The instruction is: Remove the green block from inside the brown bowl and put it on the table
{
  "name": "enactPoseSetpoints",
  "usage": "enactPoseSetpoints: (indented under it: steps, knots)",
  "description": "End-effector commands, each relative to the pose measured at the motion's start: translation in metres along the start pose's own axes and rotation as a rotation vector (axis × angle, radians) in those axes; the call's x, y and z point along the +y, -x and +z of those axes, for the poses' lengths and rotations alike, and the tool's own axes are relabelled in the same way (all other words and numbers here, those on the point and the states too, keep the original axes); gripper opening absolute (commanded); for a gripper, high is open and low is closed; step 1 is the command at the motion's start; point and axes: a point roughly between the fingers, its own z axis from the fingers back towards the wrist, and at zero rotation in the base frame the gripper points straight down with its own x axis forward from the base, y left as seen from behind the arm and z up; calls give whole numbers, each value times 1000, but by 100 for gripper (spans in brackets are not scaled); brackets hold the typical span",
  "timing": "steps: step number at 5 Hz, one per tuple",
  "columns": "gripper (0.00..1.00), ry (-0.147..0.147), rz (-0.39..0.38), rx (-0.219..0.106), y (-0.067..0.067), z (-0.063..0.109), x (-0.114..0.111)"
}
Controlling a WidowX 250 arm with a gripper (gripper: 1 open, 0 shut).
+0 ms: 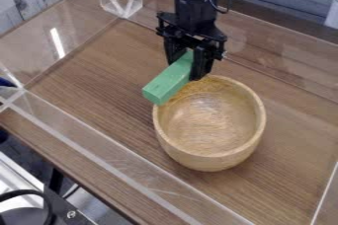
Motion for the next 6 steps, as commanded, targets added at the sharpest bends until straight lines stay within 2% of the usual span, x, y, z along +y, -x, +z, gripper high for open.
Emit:
enactPoseSetpoints:
  steps: [1, 3, 5, 6]
  knots:
    - [0, -11, -17, -14, -4, -1, -3]
    - [0, -14, -26, 0, -4, -11, -5]
    - [0, -10, -72, 21, -2, -25, -18]
    - [0, -8, -71, 7, -2, -18, -18]
